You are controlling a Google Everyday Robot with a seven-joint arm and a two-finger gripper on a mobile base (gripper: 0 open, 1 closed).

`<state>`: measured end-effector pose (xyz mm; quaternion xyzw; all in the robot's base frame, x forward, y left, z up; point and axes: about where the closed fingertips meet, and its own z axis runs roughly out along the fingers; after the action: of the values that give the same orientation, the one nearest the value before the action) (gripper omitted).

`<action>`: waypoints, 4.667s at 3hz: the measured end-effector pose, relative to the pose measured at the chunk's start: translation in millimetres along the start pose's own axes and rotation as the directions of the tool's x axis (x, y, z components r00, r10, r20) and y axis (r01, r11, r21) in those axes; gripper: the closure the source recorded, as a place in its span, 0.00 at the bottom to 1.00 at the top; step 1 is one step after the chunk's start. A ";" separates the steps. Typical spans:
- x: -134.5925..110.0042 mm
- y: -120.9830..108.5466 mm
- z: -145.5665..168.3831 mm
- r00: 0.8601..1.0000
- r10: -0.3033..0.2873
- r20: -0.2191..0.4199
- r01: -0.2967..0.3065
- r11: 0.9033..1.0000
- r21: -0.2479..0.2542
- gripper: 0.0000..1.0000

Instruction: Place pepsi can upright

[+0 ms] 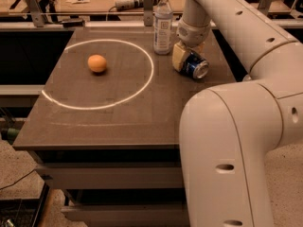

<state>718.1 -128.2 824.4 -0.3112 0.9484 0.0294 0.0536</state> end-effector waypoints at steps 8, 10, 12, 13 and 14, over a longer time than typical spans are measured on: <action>35.6 94.2 -152.8 0.076 -0.445 0.892 0.798 0.563 0.213 1.00; 34.0 92.9 -120.6 0.062 -0.350 0.935 0.812 0.562 0.157 1.00; 32.8 93.9 -120.9 0.046 -0.297 0.954 0.788 0.598 0.148 1.00; 35.4 95.6 -117.9 0.012 -0.247 0.969 0.752 0.641 0.154 1.00; 39.6 98.4 -109.6 0.001 -0.198 0.980 0.729 0.671 0.134 1.00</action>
Offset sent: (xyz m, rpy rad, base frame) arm -0.0661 -0.0088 0.1515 0.3623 -0.5885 0.3749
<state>618.9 -82.0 930.6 -0.5292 0.4929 0.3976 0.5647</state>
